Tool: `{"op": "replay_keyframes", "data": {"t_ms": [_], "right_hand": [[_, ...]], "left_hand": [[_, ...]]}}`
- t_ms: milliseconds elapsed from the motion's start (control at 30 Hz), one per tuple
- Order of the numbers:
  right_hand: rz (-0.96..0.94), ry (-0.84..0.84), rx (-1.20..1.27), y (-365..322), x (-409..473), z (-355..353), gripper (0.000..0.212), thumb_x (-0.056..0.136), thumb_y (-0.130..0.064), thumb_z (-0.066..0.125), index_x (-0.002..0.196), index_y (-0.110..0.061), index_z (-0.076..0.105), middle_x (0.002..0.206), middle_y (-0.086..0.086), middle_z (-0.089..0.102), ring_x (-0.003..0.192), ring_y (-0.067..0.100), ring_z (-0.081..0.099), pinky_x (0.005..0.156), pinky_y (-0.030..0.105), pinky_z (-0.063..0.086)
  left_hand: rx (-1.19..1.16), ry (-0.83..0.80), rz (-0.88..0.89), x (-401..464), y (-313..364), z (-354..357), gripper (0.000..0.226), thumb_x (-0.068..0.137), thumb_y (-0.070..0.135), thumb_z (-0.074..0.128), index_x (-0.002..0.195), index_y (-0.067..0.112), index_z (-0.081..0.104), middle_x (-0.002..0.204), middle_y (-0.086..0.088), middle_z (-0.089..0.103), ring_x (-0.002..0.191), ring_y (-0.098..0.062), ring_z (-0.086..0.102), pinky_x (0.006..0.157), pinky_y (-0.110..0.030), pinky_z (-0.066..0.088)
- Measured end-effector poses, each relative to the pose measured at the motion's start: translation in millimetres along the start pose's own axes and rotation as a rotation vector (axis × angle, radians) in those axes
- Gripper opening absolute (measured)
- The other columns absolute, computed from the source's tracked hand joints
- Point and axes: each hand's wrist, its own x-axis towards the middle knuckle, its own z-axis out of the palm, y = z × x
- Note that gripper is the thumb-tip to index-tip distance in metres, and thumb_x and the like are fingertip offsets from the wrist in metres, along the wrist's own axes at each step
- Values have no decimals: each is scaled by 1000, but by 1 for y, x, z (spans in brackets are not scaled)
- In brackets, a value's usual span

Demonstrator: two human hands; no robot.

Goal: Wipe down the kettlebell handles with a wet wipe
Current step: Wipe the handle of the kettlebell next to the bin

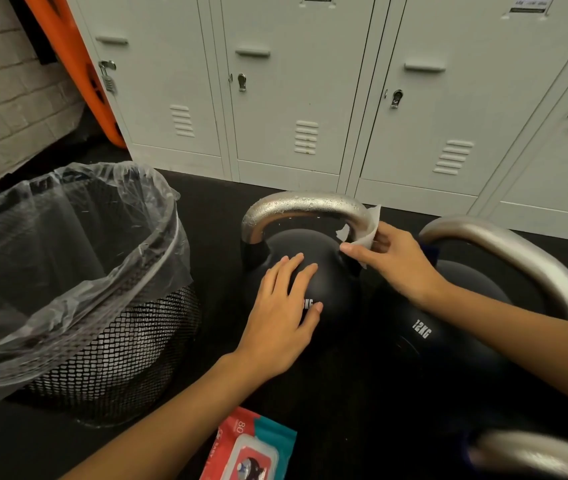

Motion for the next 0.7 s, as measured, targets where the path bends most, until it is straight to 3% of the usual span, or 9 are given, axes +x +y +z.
{"op": "replay_keyframes", "data": {"t_ms": [133,200,267,333,433,533,700], "right_hand": [[66,-95,408,-11,1,-4,60,81,-62,50,122,-20,63,118,0,71,114,10,64,106,29,45],[103,-146,459,-17,11,-5,77,92,-67,22,125,-10,62,116,8,71,107,12,67,96,25,48],[70,-198,396,-26,24,-5,92,97,-63,3,115,4,63,99,17,71,93,18,68,91,26,49],[72,-214,374,-33,38,-3,94,98,-64,0,99,4,65,85,14,69,85,17,67,101,33,45],[162,-262,352,-34,51,-2,93,94,-69,0,71,-12,69,67,8,67,70,15,67,104,38,44],[192,-383,309,-25,56,-3,101,92,-72,-4,60,-3,63,64,17,59,71,24,65,106,41,44],[238,-381,374,-39,62,-6,103,88,-77,-3,55,-5,63,56,13,58,57,23,62,76,34,53]], "left_hand": [[0,-3,9,0,-1,1,60,99,38,47,152,27,21,160,8,8,145,-7,-5,121,-32,7],[3,0,11,-1,-2,1,59,99,38,46,152,27,21,160,8,8,146,-7,-5,122,-32,8],[2,2,12,-1,-2,2,59,99,38,46,152,27,21,160,8,8,146,-7,-5,122,-33,8],[2,-3,19,-1,-4,2,59,100,38,46,152,27,20,160,9,8,146,-7,-6,122,-33,9],[2,-15,33,-2,-8,1,59,100,38,45,152,27,20,161,9,6,146,-7,-7,122,-35,11],[10,-17,47,-2,-10,1,59,100,37,45,153,27,19,161,8,7,146,-7,-6,122,-35,11],[5,-5,57,-2,-11,1,59,100,37,45,153,26,22,161,8,9,147,-8,-4,122,-34,12]]}}
